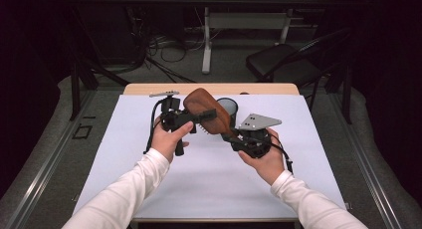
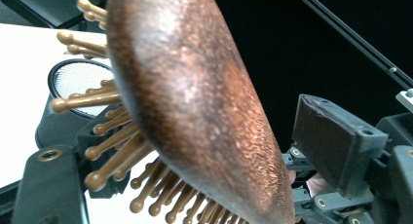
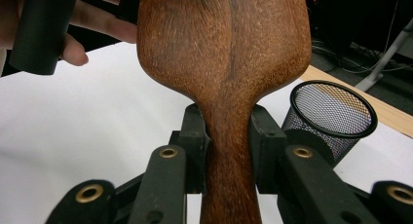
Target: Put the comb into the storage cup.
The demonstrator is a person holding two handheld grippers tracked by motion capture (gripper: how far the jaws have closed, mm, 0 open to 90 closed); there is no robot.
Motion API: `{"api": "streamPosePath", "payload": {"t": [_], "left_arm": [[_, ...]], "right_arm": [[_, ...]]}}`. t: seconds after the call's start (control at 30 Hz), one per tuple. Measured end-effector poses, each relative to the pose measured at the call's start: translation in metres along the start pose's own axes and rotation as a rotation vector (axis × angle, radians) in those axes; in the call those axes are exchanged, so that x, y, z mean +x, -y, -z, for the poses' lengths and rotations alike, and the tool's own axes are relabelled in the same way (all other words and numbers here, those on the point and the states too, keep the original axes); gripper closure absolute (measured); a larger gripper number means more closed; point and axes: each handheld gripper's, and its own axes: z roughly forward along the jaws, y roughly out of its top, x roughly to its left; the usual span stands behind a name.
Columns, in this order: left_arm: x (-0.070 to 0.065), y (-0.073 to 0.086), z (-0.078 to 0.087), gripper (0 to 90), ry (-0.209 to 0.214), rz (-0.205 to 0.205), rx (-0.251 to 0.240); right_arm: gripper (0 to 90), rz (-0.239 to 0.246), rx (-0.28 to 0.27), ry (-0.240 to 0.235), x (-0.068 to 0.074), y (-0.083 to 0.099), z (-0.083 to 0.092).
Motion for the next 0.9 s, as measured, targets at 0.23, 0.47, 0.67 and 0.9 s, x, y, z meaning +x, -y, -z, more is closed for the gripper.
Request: {"api": "streamPosePath", "payload": {"t": [0.23, 0.47, 0.67, 0.9], "left_arm": [[0.001, -0.001, 0.002, 23.5, 0.004, 0.007, -0.013], [0.007, 0.003, 0.006, 28.7, 0.03, 0.022, -0.058], [0.011, 0.004, 0.007, 30.4, 0.042, 0.05, -0.056], [0.012, 0.004, 0.009, 35.4, 0.018, 0.066, -0.048]], "right_arm": [[71.5, 0.003, -0.023, 0.0, 0.002, 0.001, -0.001], [71.6, 0.021, -0.044, 0.008, 0.005, 0.004, -0.004], [71.6, 0.026, -0.055, 0.01, 0.007, 0.008, -0.008], [71.6, 0.023, -0.062, 0.004, 0.008, 0.011, -0.01]]}}
